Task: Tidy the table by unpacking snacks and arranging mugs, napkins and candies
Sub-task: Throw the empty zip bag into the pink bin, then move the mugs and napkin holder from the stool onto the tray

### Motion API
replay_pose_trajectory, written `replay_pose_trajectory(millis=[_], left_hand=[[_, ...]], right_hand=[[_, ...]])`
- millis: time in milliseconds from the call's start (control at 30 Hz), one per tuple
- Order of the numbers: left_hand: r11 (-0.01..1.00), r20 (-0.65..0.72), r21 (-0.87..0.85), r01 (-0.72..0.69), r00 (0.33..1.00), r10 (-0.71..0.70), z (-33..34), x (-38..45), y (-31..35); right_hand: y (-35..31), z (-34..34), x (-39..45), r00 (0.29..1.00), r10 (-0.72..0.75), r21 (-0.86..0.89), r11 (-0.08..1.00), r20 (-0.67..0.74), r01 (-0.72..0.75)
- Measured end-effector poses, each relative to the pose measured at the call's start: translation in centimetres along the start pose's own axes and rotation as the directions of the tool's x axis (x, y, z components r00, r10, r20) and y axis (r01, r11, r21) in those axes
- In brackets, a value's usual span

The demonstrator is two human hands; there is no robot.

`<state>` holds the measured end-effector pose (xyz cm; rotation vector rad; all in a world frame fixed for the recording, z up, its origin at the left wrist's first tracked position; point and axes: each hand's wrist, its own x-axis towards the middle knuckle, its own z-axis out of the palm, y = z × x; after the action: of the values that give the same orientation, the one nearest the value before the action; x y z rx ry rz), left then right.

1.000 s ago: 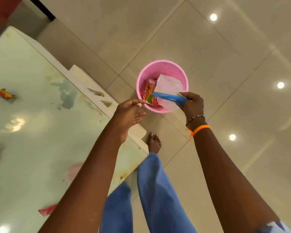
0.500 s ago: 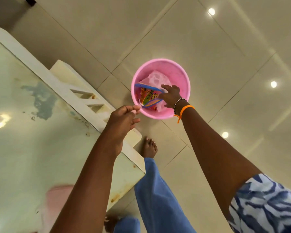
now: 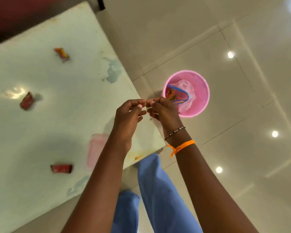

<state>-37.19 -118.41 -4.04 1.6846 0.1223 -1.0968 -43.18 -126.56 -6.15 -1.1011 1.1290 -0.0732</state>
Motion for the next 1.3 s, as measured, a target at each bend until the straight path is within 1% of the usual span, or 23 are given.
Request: replay_pose_trajectory(millis=[100, 167, 367, 467, 567, 667, 733, 833, 933, 1000, 1133, 1200, 1300], left_hand=[[0.995, -0.079, -0.078, -0.058, 0.996, 0.052, -4.3, -3.8, -0.9], [0.986, -0.146, -0.142, -0.089, 0.987, 0.068, -8.1, -6.8, -1.9], [0.947, -0.298, -0.286, -0.146, 0.953, 0.057, -20.3, -15.5, -7.2], [0.921, -0.414, -0.354, -0.161, 0.91, 0.0, -27.0, -19.4, -10.9], [0.89, -0.502, -0.422, -0.174, 0.862, -0.069, -32.9, -22.6, -14.3], [0.836, -0.588, -0.503, -0.219, 0.796, -0.145, -38.7, -25.6, -17.5], [0.782, -0.63, -0.564, -0.265, 0.75, -0.2, -42.2, -27.0, -19.1], [0.715, -0.669, -0.62, -0.323, 0.693, -0.267, -47.4, -28.8, -20.9], [0.677, -0.684, -0.642, -0.359, 0.668, -0.294, -51.9, -29.8, -21.9], [0.657, -0.683, -0.656, -0.372, 0.663, -0.307, -55.4, -30.3, -22.2], [0.635, -0.666, -0.682, -0.362, 0.666, -0.335, -61.6, -30.6, -22.0], [0.623, -0.673, -0.679, -0.389, 0.668, -0.318, -64.3, -31.0, -21.8], [0.608, -0.692, -0.675, -0.419, 0.645, -0.325, -68.1, -31.4, -22.4]], right_hand=[[0.7, 4.8, -4.2, 0.997, -0.045, -0.021, 0.999, 0.057, 0.046], [1.8, 8.2, -7.4, 0.991, -0.055, -0.053, 0.997, 0.126, 0.062], [6.4, 18.2, -16.7, 0.946, -0.043, -0.15, 0.984, 0.321, 0.096], [9.7, 24.1, -20.8, 0.905, -0.007, -0.226, 0.967, 0.425, 0.114], [12.8, 29.3, -24.0, 0.864, 0.044, -0.296, 0.947, 0.502, 0.124], [15.5, 34.6, -26.9, 0.826, 0.083, -0.385, 0.907, 0.558, 0.169], [17.0, 37.8, -28.5, 0.8, 0.095, -0.406, 0.893, 0.593, 0.196], [19.1, 43.1, -30.6, 0.75, 0.13, -0.427, 0.878, 0.648, 0.217], [20.6, 48.0, -32.2, 0.72, 0.179, -0.477, 0.847, 0.67, 0.234], [21.3, 51.8, -33.2, 0.704, 0.209, -0.503, 0.831, 0.679, 0.238], [21.8, 58.7, -35.0, 0.685, 0.216, -0.506, 0.825, 0.695, 0.253], [21.8, 61.6, -36.0, 0.665, 0.232, -0.511, 0.819, 0.709, 0.259], [22.6, 65.5, -37.2, 0.639, 0.259, -0.534, 0.797, 0.724, 0.282]])
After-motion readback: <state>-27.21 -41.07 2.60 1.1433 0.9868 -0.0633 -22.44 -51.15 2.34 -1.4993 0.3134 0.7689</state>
